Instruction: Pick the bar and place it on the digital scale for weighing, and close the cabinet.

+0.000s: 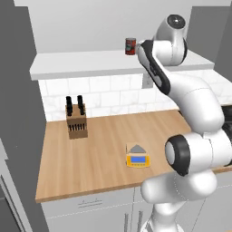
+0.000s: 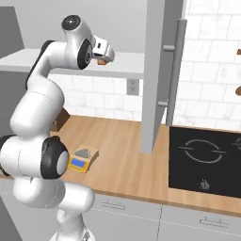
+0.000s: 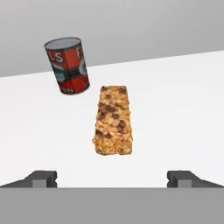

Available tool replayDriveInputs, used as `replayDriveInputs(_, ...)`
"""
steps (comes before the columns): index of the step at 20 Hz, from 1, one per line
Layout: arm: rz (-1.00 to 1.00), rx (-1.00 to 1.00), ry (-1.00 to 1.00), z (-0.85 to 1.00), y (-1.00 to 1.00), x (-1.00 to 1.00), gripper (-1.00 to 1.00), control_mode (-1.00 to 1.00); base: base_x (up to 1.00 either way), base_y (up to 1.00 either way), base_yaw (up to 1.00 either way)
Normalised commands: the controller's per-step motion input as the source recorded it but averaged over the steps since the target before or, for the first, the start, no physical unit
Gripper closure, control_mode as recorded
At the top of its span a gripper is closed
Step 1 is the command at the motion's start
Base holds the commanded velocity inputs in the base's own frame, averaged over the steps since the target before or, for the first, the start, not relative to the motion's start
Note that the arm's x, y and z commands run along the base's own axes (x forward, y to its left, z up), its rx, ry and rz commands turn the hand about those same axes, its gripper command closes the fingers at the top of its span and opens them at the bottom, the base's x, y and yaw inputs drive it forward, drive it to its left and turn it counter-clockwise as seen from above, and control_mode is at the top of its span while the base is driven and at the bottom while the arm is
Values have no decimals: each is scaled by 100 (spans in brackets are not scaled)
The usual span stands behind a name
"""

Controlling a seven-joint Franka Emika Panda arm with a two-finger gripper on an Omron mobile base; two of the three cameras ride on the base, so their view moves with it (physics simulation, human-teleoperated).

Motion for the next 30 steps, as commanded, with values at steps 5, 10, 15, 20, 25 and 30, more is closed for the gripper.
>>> replayDriveInputs(5,0,0,2,-22,-9,36,-100,-100,0,0,0)
replayDriveInputs(10,0,0,3,-19,-13,38,-100,-100,0,0,0)
replayDriveInputs(15,0,0,0,-5,0,40,-100,-100,0,0,0)
replayDriveInputs(20,0,0,0,0,0,31,-100,-100,0,0,0)
replayDriveInputs(25,0,0,0,-10,0,22,100,-100,0,0,0)
replayDriveInputs(30,1,-2,-5,-20,0,-5,100,-100,0,0,0)
